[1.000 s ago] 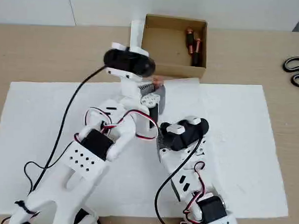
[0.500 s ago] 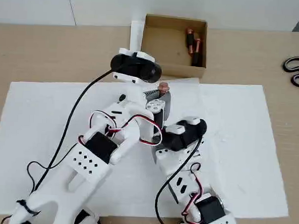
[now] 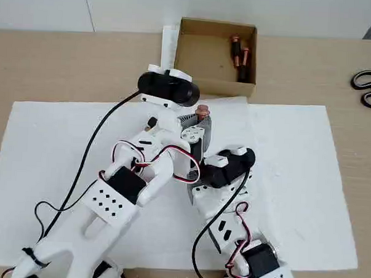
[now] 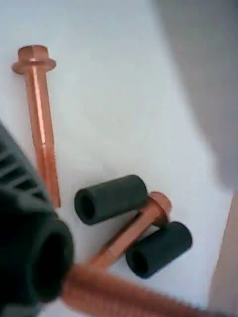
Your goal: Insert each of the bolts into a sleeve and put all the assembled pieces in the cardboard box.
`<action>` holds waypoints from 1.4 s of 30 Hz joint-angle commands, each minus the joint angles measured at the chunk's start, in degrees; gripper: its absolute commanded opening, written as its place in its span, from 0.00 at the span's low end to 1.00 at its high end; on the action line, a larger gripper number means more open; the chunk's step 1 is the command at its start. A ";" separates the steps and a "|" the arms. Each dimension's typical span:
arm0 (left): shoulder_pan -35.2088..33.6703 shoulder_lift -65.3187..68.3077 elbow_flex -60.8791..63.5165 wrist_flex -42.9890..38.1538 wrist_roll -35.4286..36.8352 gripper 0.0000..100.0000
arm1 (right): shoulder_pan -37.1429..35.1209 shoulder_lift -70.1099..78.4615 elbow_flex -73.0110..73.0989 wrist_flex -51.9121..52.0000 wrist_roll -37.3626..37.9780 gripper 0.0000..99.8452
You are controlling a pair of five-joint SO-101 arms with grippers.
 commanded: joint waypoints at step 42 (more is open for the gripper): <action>2.37 -2.11 1.01 2.64 0.09 0.01 | 4.44 -0.92 -0.44 -1.63 -0.79 0.00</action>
